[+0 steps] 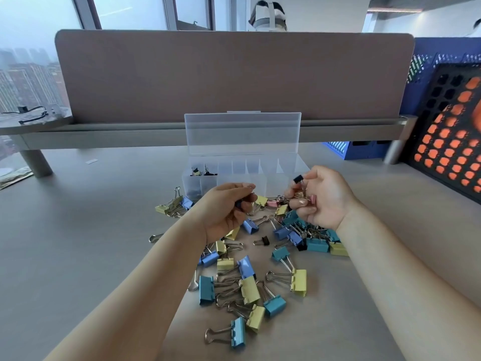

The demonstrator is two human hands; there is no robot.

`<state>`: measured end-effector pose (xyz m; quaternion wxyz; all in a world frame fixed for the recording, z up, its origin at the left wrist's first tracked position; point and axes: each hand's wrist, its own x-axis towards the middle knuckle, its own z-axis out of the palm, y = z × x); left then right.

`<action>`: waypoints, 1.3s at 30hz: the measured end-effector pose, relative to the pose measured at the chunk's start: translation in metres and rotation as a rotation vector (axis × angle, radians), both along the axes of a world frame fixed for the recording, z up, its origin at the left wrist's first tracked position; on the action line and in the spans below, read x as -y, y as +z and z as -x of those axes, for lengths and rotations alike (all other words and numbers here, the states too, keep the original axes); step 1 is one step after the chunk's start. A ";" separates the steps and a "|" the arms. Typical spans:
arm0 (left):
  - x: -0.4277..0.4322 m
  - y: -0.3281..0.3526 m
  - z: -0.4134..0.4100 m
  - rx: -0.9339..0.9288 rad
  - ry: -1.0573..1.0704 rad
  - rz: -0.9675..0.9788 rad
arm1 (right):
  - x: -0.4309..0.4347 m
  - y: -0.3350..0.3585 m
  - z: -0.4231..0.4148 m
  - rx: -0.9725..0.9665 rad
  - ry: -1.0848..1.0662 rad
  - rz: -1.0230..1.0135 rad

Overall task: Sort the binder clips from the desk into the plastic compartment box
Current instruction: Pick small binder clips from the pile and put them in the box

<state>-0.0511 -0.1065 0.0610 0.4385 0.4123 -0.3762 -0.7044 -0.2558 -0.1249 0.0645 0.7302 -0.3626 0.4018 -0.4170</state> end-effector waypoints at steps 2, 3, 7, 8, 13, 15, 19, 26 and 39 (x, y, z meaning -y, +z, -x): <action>-0.001 0.000 -0.001 0.021 -0.019 -0.005 | 0.000 0.000 0.000 0.050 -0.043 -0.021; -0.001 -0.001 -0.001 0.053 -0.036 -0.002 | 0.001 0.001 0.000 0.029 -0.063 -0.014; -0.001 -0.004 -0.003 0.271 -0.078 0.086 | -0.002 0.001 0.000 -0.265 -0.044 0.138; -0.002 -0.004 -0.002 0.367 -0.091 0.127 | -0.004 0.001 -0.001 -0.356 -0.030 0.185; -0.007 -0.009 0.003 1.082 -0.160 0.534 | -0.027 0.003 -0.003 -0.745 -0.015 0.434; -0.009 -0.011 0.003 1.177 -0.219 0.663 | -0.038 0.002 0.001 -0.874 0.000 0.551; -0.014 -0.009 0.006 1.297 -0.267 0.733 | -0.054 -0.006 0.015 -1.191 0.168 0.636; -0.017 -0.014 0.015 1.430 -0.247 0.752 | -0.065 -0.004 0.017 -1.457 0.165 0.633; -0.015 -0.007 0.024 0.699 -0.120 0.288 | -0.071 -0.003 -0.002 -1.728 0.124 0.604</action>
